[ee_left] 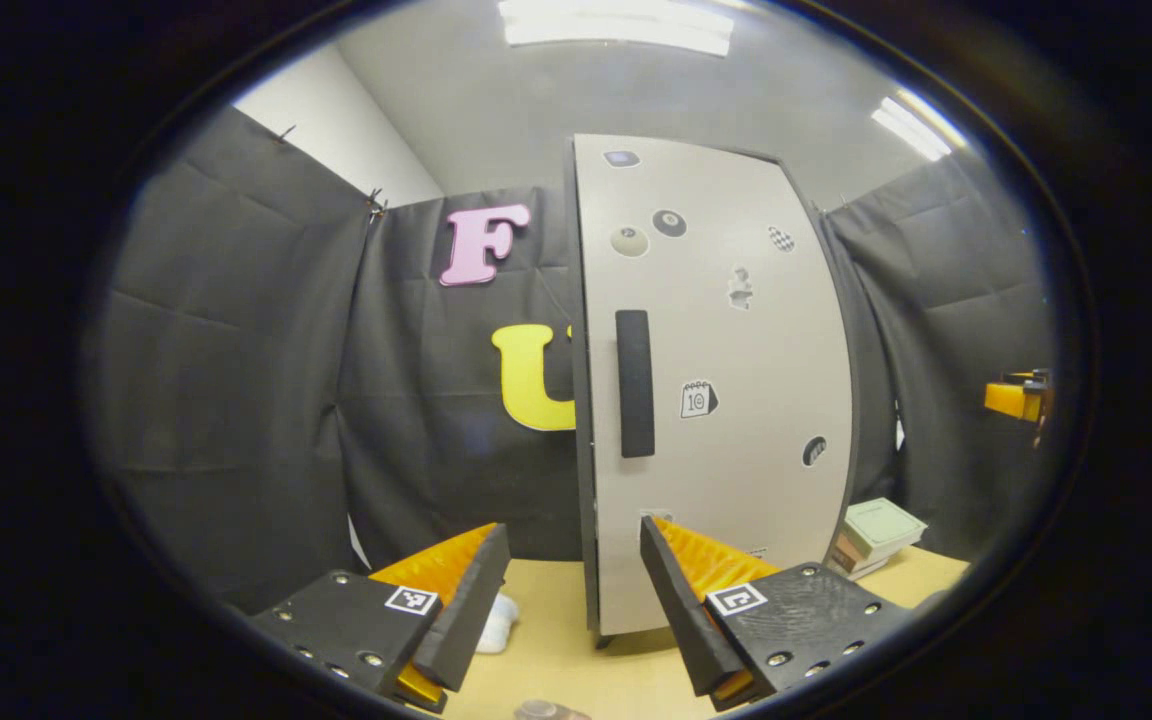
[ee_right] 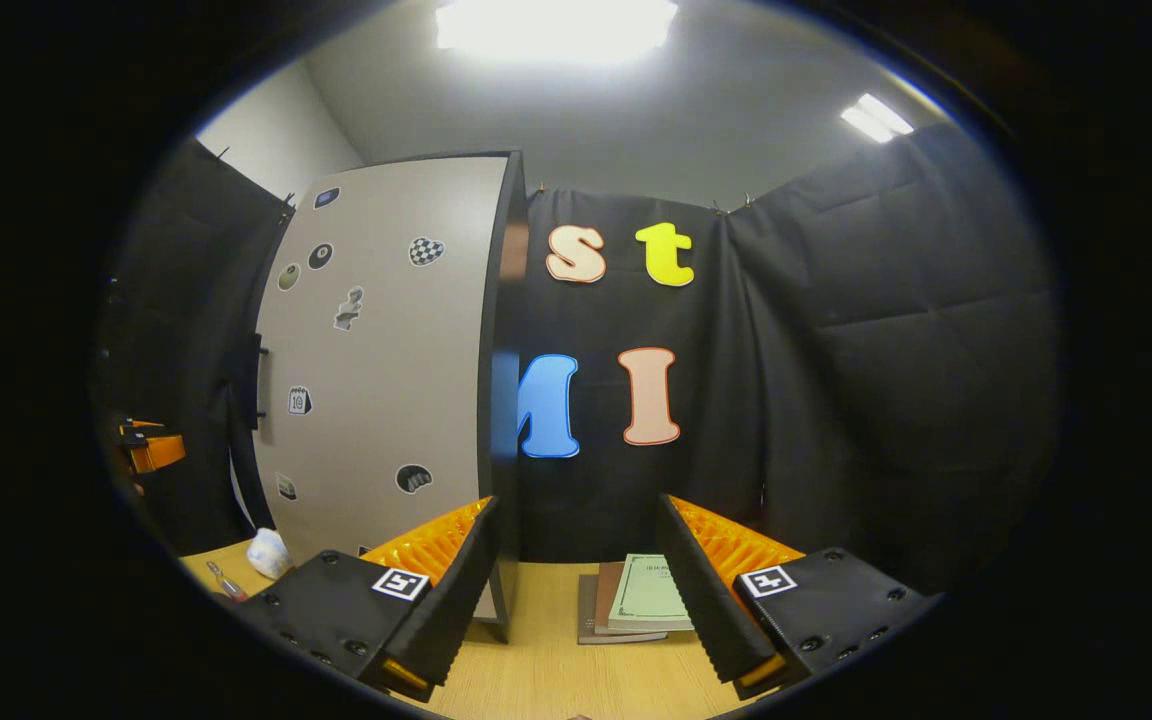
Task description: Open the cabinet door with the right hand, grasp the bottle in the cabinet with the left hand and place it on the coaster, then close the cabinet door with the right hand.
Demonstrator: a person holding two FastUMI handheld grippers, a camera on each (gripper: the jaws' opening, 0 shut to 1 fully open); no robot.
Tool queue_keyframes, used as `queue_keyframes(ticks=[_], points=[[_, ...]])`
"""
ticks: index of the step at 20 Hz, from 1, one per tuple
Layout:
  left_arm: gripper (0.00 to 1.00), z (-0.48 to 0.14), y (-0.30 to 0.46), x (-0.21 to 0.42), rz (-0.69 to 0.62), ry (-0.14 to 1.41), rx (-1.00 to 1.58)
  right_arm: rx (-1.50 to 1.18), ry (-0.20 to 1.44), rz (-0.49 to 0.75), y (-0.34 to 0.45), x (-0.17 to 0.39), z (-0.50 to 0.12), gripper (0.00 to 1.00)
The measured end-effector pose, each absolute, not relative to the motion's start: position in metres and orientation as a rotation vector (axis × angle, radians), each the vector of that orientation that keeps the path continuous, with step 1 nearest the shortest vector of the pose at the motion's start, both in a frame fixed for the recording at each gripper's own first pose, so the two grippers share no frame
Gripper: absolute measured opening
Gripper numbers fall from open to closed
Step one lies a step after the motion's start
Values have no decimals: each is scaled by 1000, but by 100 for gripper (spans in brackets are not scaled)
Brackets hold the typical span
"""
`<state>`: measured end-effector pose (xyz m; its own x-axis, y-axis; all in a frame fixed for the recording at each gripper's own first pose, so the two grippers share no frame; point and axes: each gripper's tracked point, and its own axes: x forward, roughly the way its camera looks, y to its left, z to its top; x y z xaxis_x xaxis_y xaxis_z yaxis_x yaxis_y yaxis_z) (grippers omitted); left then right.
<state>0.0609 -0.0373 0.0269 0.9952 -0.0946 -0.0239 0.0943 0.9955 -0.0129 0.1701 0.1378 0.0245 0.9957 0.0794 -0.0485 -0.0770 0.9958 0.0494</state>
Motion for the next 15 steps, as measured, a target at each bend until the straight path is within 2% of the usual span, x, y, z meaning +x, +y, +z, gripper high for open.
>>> queue_keyframes(ticks=[15], points=[[80,22,-34,58,-89,28,11,58,45,109,142,172,18,97]])
